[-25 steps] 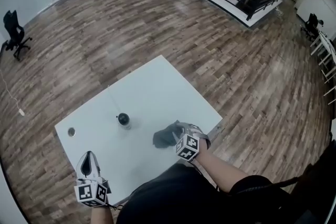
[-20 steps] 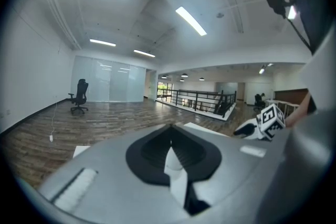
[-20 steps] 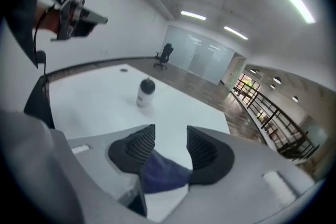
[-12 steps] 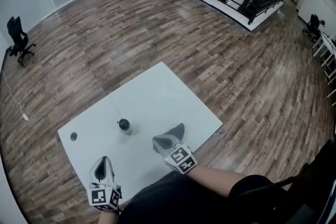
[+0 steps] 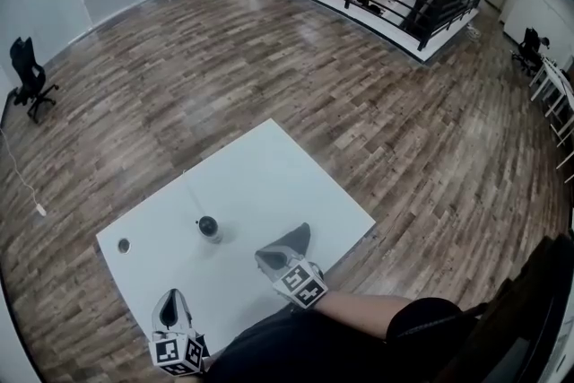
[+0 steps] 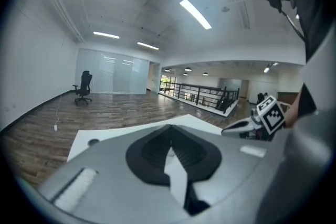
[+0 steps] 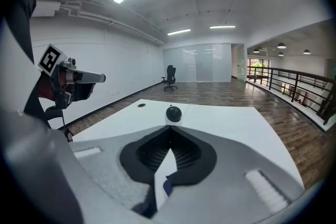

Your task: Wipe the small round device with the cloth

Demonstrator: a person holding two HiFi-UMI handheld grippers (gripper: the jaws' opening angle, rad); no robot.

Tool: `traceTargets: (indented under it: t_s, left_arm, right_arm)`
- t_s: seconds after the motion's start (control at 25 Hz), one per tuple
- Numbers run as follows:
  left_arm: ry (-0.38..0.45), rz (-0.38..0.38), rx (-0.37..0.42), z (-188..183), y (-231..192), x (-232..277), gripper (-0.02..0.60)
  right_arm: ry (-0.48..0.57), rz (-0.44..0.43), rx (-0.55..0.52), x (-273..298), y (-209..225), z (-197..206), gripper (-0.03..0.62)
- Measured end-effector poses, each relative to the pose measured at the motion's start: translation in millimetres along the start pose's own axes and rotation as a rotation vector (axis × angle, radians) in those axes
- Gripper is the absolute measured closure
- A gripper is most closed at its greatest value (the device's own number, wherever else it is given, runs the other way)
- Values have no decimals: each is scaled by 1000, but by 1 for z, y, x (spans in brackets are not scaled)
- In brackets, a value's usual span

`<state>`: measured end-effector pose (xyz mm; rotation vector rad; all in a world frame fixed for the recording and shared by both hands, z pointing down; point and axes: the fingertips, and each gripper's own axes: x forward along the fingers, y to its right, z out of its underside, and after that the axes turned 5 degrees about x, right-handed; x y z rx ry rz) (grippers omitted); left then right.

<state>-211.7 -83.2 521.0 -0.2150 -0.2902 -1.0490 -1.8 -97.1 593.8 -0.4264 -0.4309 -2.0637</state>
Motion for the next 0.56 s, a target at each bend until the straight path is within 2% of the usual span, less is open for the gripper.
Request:
traceTargets:
  t_s: [0.56]
  left_arm:
    - [-4, 2, -13, 6, -3, -4, 574]
  right_arm:
    - [-38, 11, 63, 8, 2, 18, 592]
